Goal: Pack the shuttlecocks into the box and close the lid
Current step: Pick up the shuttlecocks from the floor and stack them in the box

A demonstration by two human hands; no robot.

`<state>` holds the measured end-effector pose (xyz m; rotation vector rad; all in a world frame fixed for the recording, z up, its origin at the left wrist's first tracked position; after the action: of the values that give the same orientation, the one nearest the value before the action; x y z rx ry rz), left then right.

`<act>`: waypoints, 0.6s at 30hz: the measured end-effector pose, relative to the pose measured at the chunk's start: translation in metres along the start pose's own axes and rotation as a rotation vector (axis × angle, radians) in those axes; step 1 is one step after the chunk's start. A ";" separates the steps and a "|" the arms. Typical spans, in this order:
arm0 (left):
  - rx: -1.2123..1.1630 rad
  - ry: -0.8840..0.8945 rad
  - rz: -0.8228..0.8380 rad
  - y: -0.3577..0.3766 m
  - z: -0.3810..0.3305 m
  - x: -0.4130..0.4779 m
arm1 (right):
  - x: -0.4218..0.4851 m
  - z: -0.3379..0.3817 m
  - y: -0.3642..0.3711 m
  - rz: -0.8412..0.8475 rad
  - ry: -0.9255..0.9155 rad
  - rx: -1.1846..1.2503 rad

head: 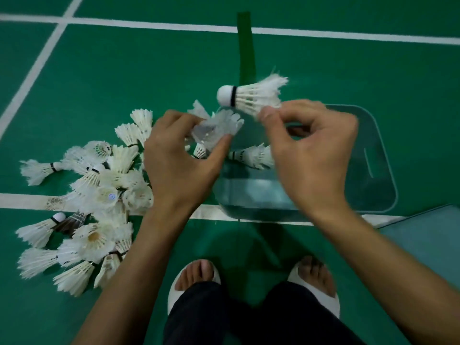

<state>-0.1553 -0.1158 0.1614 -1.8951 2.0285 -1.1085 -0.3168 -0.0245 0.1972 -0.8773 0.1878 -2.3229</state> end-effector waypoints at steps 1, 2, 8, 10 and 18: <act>0.012 0.028 0.026 0.014 -0.006 0.003 | 0.010 -0.021 -0.011 -0.003 0.110 -0.017; 0.023 0.055 0.069 0.028 -0.011 0.004 | 0.017 -0.043 -0.020 0.011 0.204 -0.052; 0.214 0.177 0.542 0.106 -0.019 -0.010 | 0.032 -0.159 -0.031 0.294 0.546 -0.451; 0.323 0.149 0.668 0.121 -0.016 -0.017 | 0.029 -0.184 -0.022 0.358 0.607 -0.526; 0.489 0.039 0.867 0.144 0.013 -0.021 | 0.020 -0.238 0.026 0.442 0.984 -0.342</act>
<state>-0.2587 -0.1120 0.0587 -0.6435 1.9943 -1.1975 -0.4658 -0.0781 0.0166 0.2402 1.0848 -2.1144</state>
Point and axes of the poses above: each hand's wrist, its own x-axis towards the middle knuckle, its own y-axis out of the palm, z = x × y, the point moved 4 cm from there along x, towards the middle knuckle, and after that the axes turned 8 degrees about -y, right-handed, at the moved point
